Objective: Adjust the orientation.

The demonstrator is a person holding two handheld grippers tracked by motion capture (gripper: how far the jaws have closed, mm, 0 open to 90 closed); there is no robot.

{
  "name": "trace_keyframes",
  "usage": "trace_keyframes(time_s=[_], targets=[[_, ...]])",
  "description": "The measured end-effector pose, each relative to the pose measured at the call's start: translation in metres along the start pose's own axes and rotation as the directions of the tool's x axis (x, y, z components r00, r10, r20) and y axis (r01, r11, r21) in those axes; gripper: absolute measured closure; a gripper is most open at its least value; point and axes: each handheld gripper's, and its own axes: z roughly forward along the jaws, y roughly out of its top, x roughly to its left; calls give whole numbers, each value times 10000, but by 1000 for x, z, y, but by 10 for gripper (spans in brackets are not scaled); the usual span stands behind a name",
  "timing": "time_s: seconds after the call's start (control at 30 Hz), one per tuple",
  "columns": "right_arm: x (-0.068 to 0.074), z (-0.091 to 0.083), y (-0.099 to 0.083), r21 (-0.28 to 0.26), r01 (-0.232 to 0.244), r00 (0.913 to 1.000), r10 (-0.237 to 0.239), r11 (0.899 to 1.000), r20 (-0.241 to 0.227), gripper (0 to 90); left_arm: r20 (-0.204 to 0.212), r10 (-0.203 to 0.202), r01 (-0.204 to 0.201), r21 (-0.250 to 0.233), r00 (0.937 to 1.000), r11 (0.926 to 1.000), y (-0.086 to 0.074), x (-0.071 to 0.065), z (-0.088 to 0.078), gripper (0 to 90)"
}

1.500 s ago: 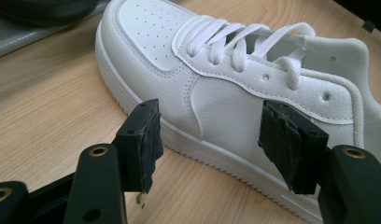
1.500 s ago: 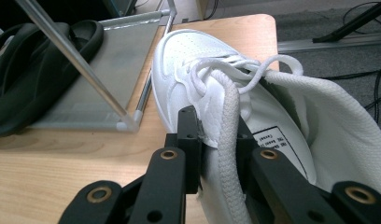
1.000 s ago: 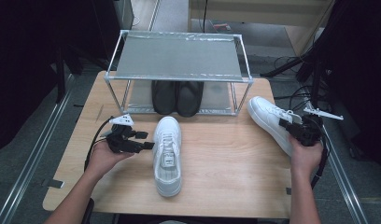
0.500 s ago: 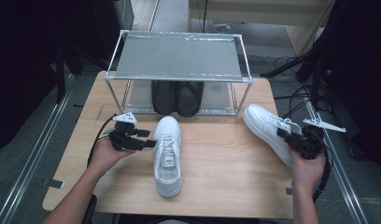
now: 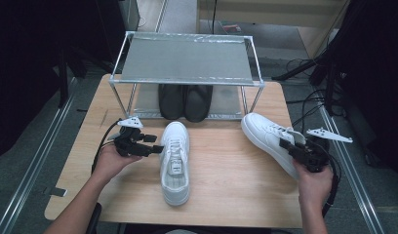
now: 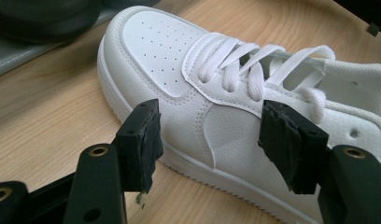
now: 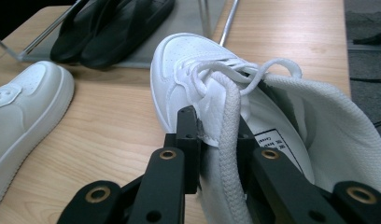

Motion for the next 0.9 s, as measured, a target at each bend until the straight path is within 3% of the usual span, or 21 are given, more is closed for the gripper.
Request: trace_keyframes(time_s=[0.53, 0.7, 0.9], targets=[[39, 20, 1, 294, 868, 9922, -838, 9958, -923, 806, 12, 70, -70, 64, 10000, 10000, 0, 0, 0, 390], [50, 29, 0, 404, 1134, 9870, -1079, 9927, -1188, 807, 407, -122, 131, -218, 9991, 9997, 0, 1, -1, 390], [64, 45, -2, 660, 1385, 9810, -1277, 9882, -1461, 805, 94, 10, -10, -6, 10000, 10000, 0, 0, 0, 390]])
